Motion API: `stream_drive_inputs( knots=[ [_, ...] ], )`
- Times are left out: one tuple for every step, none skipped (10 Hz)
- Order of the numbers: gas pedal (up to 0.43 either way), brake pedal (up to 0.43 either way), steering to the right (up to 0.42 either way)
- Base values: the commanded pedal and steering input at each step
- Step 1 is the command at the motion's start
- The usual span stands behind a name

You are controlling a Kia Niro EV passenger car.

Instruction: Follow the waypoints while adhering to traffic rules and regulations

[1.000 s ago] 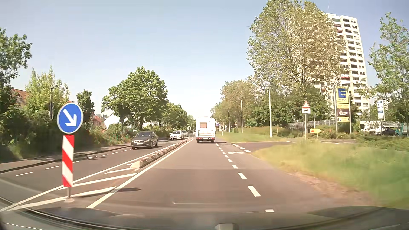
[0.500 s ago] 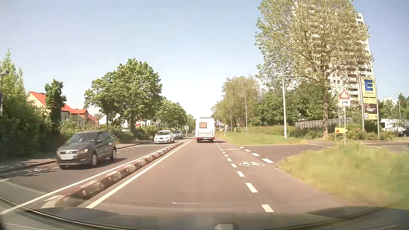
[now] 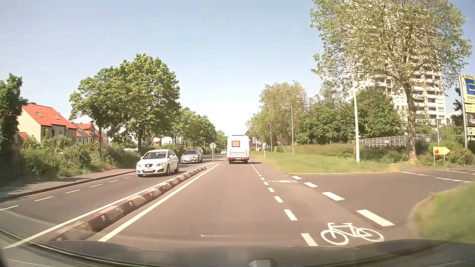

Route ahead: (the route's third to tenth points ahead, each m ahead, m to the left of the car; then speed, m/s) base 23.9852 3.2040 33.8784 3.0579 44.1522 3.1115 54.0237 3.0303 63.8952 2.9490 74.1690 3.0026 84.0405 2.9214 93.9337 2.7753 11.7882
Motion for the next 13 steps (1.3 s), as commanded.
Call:
stream_drive_inputs(
  knots=[
    [0.157, 0.000, -0.003],
    [0.157, 0.000, -0.003],
    [0.157, 0.000, -0.003],
    [0.157, 0.000, -0.003],
    [0.157, 0.000, -0.003],
    [0.157, 0.000, -0.003],
    [0.157, 0.000, -0.003],
    [0.157, 0.000, -0.002],
    [0.157, 0.000, -0.002],
    [0.157, 0.000, -0.003],
    [0.157, 0.000, -0.002],
    [0.157, 0.000, -0.002],
    [0.150, 0.000, -0.002]
  ],
)
